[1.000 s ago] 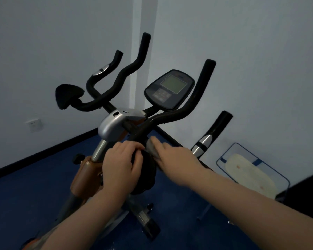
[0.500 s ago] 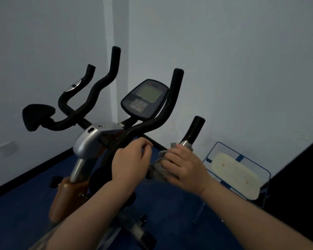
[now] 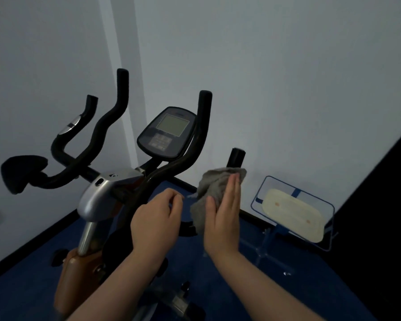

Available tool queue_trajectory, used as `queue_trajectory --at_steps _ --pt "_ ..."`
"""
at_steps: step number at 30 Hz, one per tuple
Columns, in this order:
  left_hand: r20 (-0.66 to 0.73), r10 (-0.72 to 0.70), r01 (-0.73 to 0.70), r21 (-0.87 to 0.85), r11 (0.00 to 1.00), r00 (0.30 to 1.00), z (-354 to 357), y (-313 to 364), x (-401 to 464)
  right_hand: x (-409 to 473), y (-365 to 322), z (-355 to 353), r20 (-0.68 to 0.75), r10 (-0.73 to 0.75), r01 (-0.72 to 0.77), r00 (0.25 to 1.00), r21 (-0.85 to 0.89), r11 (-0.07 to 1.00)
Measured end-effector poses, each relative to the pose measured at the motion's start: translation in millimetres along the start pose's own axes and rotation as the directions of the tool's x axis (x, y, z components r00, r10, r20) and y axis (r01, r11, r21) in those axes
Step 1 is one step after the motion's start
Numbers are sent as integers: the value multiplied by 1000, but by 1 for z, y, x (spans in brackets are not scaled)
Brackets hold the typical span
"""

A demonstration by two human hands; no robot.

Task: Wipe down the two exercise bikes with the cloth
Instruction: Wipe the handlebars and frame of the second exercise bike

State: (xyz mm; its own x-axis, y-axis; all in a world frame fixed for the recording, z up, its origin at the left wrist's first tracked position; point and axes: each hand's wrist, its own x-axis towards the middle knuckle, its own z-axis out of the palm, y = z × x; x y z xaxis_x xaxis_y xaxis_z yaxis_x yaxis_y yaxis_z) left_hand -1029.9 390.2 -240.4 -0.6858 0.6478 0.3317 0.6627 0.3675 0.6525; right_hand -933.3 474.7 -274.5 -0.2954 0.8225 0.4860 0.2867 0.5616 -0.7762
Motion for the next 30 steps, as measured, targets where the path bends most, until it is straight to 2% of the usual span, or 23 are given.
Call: queue_trajectory --at_steps 3,6,9,12,16,19,21,23,25,27,30 --pt "3 13 -13 15 1000 1000 1 -2 0 29 -17 6 -80 183 -175 980 93 980" --pt "7 26 -26 23 999 1000 0 -1 -1 68 -14 -2 -128 364 -341 922 171 924" --pt "9 32 -32 27 999 999 0 -2 1 58 -17 3 -189 366 -326 911 209 922" --pt "7 36 -36 30 999 999 0 -1 2 35 -17 11 -184 315 -275 931 212 938" --pt "7 18 -18 27 999 1000 1 -1 2 76 -13 -7 -162 332 -298 929 201 933" --pt "-1 7 -7 15 1000 1000 0 -2 2 89 -16 -15 -161 201 -186 966 104 977" --pt "-9 10 -10 4 1000 1000 -1 0 1 85 -15 -14 -176 41 -52 984 -62 997" --pt "-23 8 -8 5 1000 1000 -1 0 2 70 -11 -10 -101 -108 84 989 -221 972" --pt "-31 -2 2 9 1000 1000 0 -1 2 44 -5 -8 34 -200 199 979 -334 921" --pt "-32 -4 4 0 1000 999 1 -2 1 27 3 -15 208 -343 398 916 -374 838" --pt "-59 -3 2 -14 1000 998 0 -2 1 59 10 -44 442 -522 678 730 -374 632"
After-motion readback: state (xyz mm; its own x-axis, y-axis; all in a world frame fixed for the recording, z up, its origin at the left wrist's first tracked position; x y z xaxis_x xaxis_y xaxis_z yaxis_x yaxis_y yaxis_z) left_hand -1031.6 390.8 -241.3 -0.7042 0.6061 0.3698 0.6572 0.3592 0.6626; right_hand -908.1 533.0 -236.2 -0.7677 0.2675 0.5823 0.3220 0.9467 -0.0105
